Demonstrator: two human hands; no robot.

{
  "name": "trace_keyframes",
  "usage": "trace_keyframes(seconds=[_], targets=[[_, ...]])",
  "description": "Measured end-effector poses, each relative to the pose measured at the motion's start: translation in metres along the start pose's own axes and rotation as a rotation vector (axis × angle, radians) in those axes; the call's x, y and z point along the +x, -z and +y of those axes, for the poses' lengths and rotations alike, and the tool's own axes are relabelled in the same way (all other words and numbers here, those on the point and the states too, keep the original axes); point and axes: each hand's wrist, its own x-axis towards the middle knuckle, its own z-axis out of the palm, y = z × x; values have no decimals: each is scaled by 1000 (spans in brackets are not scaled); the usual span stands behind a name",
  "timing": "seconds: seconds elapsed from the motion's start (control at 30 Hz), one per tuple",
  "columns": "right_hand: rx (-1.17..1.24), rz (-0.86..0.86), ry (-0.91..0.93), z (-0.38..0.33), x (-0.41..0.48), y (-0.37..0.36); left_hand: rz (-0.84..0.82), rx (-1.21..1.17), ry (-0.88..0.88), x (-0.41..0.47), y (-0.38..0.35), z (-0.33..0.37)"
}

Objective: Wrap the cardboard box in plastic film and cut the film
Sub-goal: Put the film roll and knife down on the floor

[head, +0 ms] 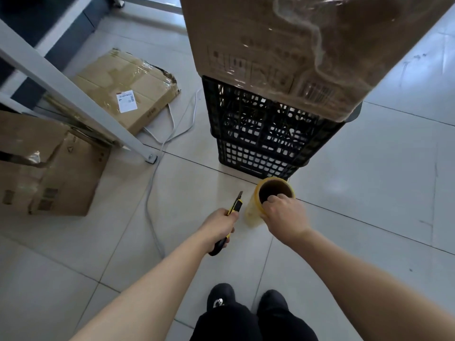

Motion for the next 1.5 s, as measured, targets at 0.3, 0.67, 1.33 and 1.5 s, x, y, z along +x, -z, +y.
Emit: trace_keyframes(seconds=[0.3,0.67,1.33,1.5], targets=[[-15,-79,37,-9,7,-31,22,28,-47,11,2,0],[74,-302,-20,-18,-14,10,78,111,-128,-38,14,18],[101,-252,-48,-17,39,-15,-55,-105,14,89,-24,-42],[61,-268,-81,-24,36,0,-41,-196,-9,74,-17,-32]])
